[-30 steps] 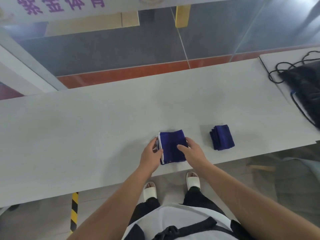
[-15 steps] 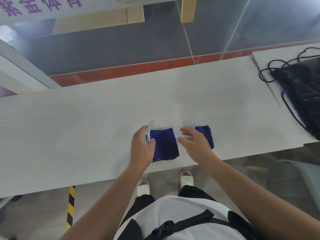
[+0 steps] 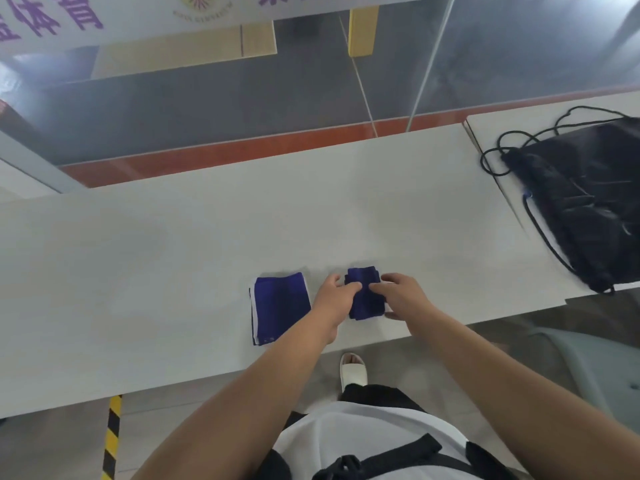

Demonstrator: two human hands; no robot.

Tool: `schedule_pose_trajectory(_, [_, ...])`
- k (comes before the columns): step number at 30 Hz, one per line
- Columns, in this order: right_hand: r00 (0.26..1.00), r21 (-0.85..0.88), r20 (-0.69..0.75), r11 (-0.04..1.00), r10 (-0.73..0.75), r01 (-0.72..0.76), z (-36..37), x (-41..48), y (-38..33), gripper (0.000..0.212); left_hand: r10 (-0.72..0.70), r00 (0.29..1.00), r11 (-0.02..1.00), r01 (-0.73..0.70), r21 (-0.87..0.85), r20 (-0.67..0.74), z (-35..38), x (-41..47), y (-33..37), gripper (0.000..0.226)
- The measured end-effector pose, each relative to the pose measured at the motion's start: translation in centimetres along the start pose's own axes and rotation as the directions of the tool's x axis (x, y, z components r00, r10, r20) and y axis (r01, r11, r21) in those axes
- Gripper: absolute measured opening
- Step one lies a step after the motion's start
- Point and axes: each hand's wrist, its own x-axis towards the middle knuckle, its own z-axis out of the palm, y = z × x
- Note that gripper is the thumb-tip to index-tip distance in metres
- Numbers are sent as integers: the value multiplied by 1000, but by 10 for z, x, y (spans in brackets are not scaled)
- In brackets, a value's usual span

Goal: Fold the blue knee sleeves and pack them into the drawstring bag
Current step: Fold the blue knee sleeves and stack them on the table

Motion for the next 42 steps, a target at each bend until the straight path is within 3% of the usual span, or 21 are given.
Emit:
schedule_pose_trajectory(3, [1000, 47, 1, 999, 21, -21, 1, 3, 0, 45, -1, 999, 1000, 1, 6, -39, 5, 12, -6, 31])
schedule_pose_trajectory(7, [996, 165, 64, 983, 68, -77, -7, -1, 0, 26, -40, 999, 997, 39, -62, -23, 3, 14, -8, 54])
schedule_pose_trajectory(10, [990, 256, 125, 962, 66, -97, -12, -6, 5, 18, -30, 999, 994, 31, -101, 15, 0, 13, -10, 55])
schedule_pose_trajectory(14, [984, 334, 181, 940, 6, -68, -15, -13, 8, 21, 35, 997, 996, -29, -82, 71, -1, 7, -6, 47])
schedule_pose_trajectory(19, [962, 389, 261, 921, -86, -23, -23, -22, 4, 28, 122, 989, 986, -110, -128, 89, -15, -10, 7, 61])
schedule_pose_trajectory(24, [915, 346, 384, 938, -125, -18, -6, -31, -15, 45, 192, 979, 944, -165, -287, 70, -49, -37, 12, 64])
schedule_pose_trajectory(27, [876, 313, 461, 950, -140, -13, 16, -39, -29, 42, 209, 977, 920, -185, -346, 34, -74, -48, 8, 65])
schedule_pose_trajectory(32, [884, 208, 453, 978, -115, 21, 57, -45, -48, 38, 196, 979, 899, -205, -387, -64, -108, -58, -8, 65])
schedule_pose_trajectory(39, [934, 54, 349, 997, -72, 57, 92, -42, -47, 32, 225, 923, 921, -306, -241, -313, -131, -65, -30, 51])
schedule_pose_trajectory(42, [959, 4, 268, 996, -90, 93, 101, -39, -40, 16, 204, 908, 963, -254, -93, -367, -140, -65, -39, 60])
